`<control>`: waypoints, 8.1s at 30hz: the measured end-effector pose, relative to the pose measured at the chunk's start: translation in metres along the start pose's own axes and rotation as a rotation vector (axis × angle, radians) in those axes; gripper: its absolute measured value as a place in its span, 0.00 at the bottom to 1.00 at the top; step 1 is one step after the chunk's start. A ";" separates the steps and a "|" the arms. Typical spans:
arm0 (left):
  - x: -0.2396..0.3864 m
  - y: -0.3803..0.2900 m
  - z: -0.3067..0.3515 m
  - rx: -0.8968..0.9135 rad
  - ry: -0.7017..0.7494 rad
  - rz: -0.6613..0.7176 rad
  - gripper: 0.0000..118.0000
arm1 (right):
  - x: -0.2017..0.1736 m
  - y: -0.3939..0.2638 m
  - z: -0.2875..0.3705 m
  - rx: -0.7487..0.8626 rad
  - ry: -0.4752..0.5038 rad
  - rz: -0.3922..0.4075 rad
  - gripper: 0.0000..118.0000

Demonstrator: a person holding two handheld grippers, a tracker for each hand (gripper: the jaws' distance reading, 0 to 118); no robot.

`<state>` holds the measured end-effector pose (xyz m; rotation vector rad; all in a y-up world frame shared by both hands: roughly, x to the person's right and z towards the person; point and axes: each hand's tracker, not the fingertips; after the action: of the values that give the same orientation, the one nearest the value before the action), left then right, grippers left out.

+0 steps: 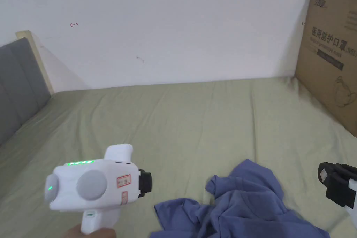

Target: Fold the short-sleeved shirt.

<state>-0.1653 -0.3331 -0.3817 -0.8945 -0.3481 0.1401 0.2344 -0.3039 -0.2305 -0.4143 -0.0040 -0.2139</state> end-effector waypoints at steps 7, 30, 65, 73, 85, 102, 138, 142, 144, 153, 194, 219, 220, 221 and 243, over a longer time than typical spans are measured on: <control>-0.029 -0.009 -0.162 -0.349 0.050 0.091 0.95 | 0.017 -0.013 -0.015 -0.058 -0.033 -0.020 0.00; -0.044 -0.070 -0.047 -0.029 0.056 0.049 0.00 | 0.054 -0.074 -0.268 -0.854 0.039 0.037 0.64; -0.056 0.214 0.156 0.560 0.278 0.019 0.00 | 0.081 0.308 -0.110 0.002 -0.080 0.046 0.01; -0.075 0.213 0.113 0.633 0.296 0.104 0.00 | 0.078 0.290 -0.170 0.073 -0.082 0.000 0.01; -0.149 -0.002 -0.035 -0.083 0.271 0.130 0.00 | 0.168 -0.009 -0.223 -0.577 -0.134 -0.009 0.01; -0.134 -0.105 0.024 -0.276 0.161 0.090 0.08 | 0.191 -0.089 -0.067 -0.745 -0.071 -0.027 0.02; -0.135 -0.125 0.027 -0.186 0.219 0.069 0.88 | 0.021 -0.019 -0.013 -0.326 0.159 0.060 0.00; -0.155 -0.128 -0.014 -0.264 0.193 0.128 0.83 | 0.024 -0.024 -0.017 -0.357 0.159 0.060 0.00; -0.158 -0.129 -0.032 -0.368 0.205 0.094 0.66 | 0.030 -0.024 -0.022 -0.378 0.150 0.053 0.00; -0.108 -0.115 0.026 -0.073 0.066 0.001 0.01 | 0.053 0.001 -0.097 -0.454 0.118 0.017 0.00; -0.056 0.049 0.159 0.409 0.066 -0.071 0.01 | 0.061 0.255 -0.031 -0.110 0.057 0.020 0.00; -0.038 0.300 0.138 0.576 0.092 0.015 0.01 | 0.003 0.482 -0.107 0.257 -0.124 0.078 0.00; -0.039 0.303 0.134 0.586 0.095 0.019 0.01 | 0.000 0.483 -0.111 0.266 -0.124 0.083 0.00; -0.040 0.307 0.128 0.590 0.100 0.020 0.01 | -0.004 0.482 -0.117 0.269 -0.132 0.091 0.00; -0.127 -0.044 -0.038 -0.191 0.128 0.110 0.01 | 0.148 -0.045 -0.146 -0.700 -0.106 -0.075 0.00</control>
<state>-0.2718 -0.4224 -0.3993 -1.1064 -0.1950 0.1523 0.3637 -0.4331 -0.3395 -1.1243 -0.0501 -0.2641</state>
